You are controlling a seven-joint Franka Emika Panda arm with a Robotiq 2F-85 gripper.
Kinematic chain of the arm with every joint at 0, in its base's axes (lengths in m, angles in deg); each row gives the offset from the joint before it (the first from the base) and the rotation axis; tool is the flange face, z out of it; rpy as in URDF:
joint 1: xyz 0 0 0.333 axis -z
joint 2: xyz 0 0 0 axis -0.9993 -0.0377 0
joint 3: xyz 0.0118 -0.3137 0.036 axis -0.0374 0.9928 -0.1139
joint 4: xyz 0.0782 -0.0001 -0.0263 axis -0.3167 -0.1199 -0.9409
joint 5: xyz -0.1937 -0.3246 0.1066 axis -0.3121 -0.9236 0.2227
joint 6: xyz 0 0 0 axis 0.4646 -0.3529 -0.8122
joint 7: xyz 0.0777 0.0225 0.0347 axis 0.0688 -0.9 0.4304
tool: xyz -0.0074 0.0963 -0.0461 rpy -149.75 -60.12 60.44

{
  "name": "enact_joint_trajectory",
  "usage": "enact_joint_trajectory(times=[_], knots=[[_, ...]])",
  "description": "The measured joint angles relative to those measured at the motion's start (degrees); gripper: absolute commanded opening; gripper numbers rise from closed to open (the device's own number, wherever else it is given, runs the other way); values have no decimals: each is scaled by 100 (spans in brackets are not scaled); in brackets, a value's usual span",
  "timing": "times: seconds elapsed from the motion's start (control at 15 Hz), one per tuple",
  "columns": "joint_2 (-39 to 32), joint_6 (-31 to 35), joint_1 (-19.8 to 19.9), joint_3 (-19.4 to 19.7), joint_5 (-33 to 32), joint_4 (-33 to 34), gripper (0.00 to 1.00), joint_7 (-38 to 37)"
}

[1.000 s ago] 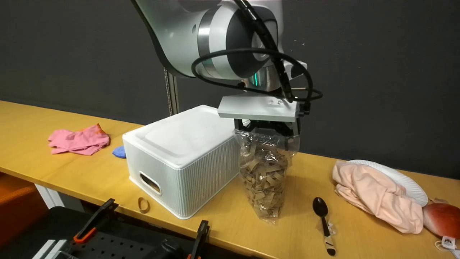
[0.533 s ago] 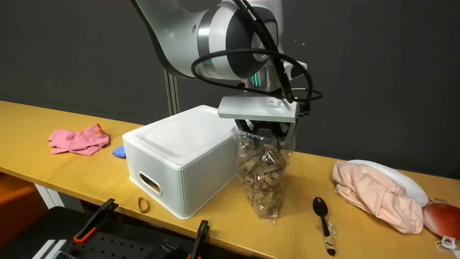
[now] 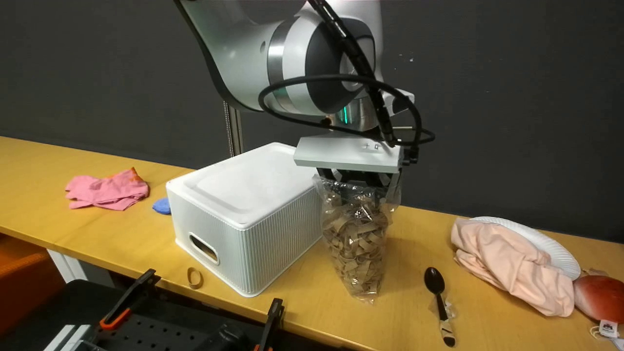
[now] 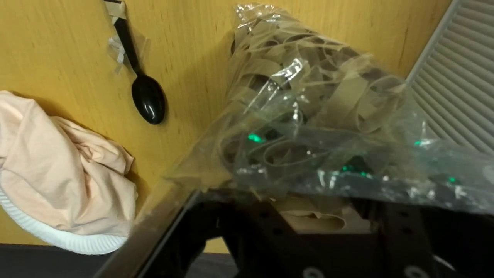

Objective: Remove some rubber bands from the plastic and put them on the white box

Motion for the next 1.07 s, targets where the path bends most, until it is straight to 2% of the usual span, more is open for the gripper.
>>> enact_joint_trajectory(times=[0.53, 0.6, 0.67, 0.73, 0.8, 0.87, 0.93, 1.0, 1.07], knots=[[-216, 21, -18, -22, -4, -18, 70, -3], [-244, 26, -20, -22, -4, -18, 72, -5], [-269, 36, -21, -22, -8, -18, 87, -11], [-295, 57, -21, -22, -8, -17, 93, -19], [-319, 90, -22, -22, -8, -18, 95, -21], [-339, 120, -22, -22, -9, -18, 82, -29], [-351, 132, -22, -22, -9, -17, 64, -36], [-360, 140, -22, -22, -10, -17, 61, -39], [-364, 145, -22, -22, -10, -18, 53, -40]])
